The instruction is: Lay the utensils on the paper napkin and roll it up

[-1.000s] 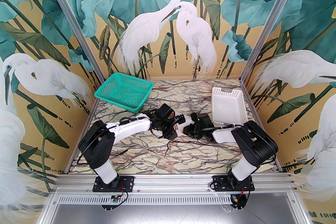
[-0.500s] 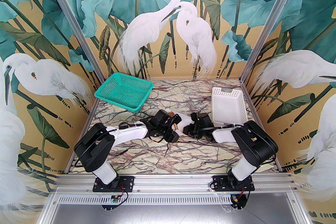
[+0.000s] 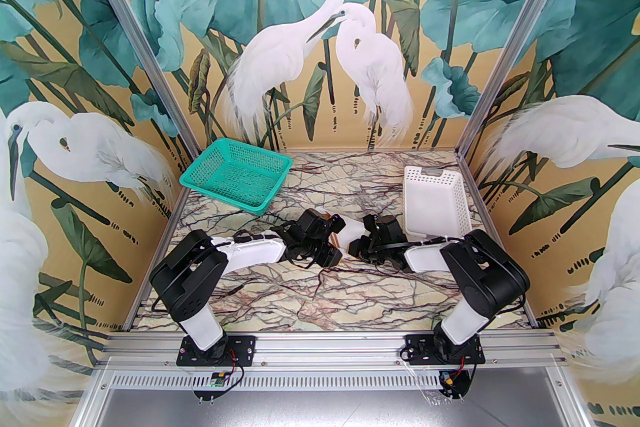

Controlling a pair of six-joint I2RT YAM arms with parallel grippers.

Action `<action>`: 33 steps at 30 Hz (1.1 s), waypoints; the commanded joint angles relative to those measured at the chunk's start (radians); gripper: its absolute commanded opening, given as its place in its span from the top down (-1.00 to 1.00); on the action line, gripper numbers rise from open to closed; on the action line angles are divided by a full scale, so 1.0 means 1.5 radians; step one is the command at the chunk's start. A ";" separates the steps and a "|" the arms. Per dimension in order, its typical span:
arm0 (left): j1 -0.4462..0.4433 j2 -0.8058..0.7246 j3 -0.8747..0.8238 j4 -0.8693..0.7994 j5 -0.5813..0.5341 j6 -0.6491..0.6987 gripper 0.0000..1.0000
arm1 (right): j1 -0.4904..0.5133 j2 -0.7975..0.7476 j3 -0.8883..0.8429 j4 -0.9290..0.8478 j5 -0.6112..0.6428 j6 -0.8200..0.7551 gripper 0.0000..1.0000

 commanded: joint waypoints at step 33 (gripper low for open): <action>0.016 0.014 0.006 0.036 -0.039 -0.008 1.00 | 0.006 -0.052 0.037 -0.075 0.020 -0.038 0.66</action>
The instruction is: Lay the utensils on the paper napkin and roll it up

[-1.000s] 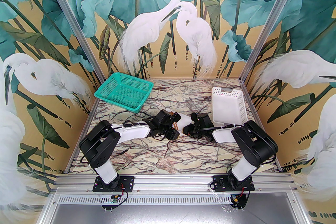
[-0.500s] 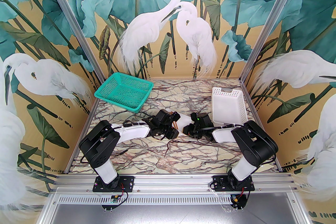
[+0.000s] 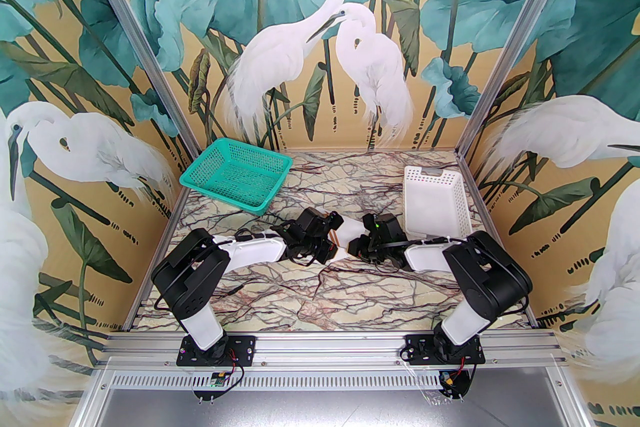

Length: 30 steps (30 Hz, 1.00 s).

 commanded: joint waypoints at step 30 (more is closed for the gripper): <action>0.033 0.038 -0.002 0.048 -0.031 -0.020 1.00 | 0.026 0.017 0.048 0.001 0.000 -0.034 0.63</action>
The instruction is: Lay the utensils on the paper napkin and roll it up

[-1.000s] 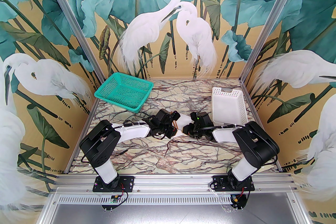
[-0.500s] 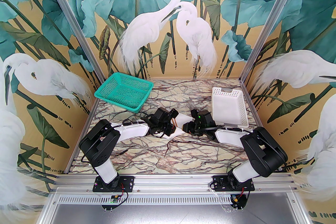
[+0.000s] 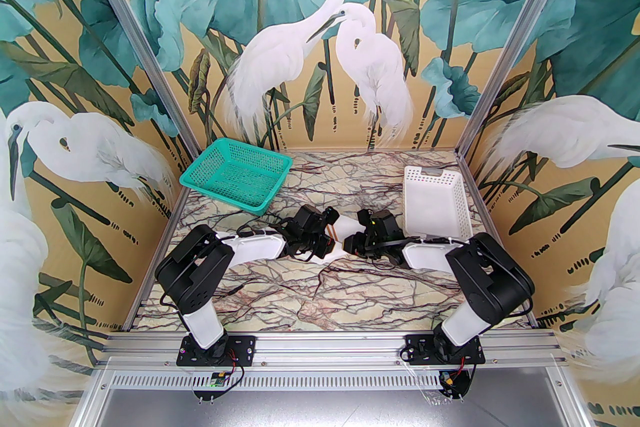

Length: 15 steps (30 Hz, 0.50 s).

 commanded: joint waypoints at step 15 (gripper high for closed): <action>0.008 0.033 -0.005 0.005 -0.027 -0.017 1.00 | 0.004 0.062 0.029 -0.026 0.016 -0.009 0.66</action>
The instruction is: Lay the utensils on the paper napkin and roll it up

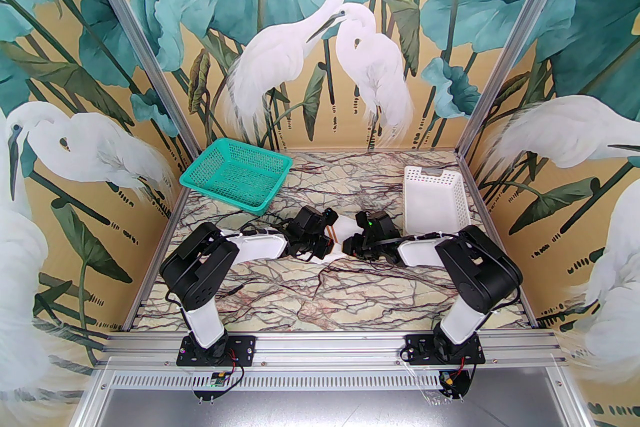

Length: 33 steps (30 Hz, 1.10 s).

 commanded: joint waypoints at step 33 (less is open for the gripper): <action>-0.016 -0.109 -0.246 0.399 0.075 -0.476 0.90 | 0.005 0.024 0.018 -0.145 0.071 -0.033 0.72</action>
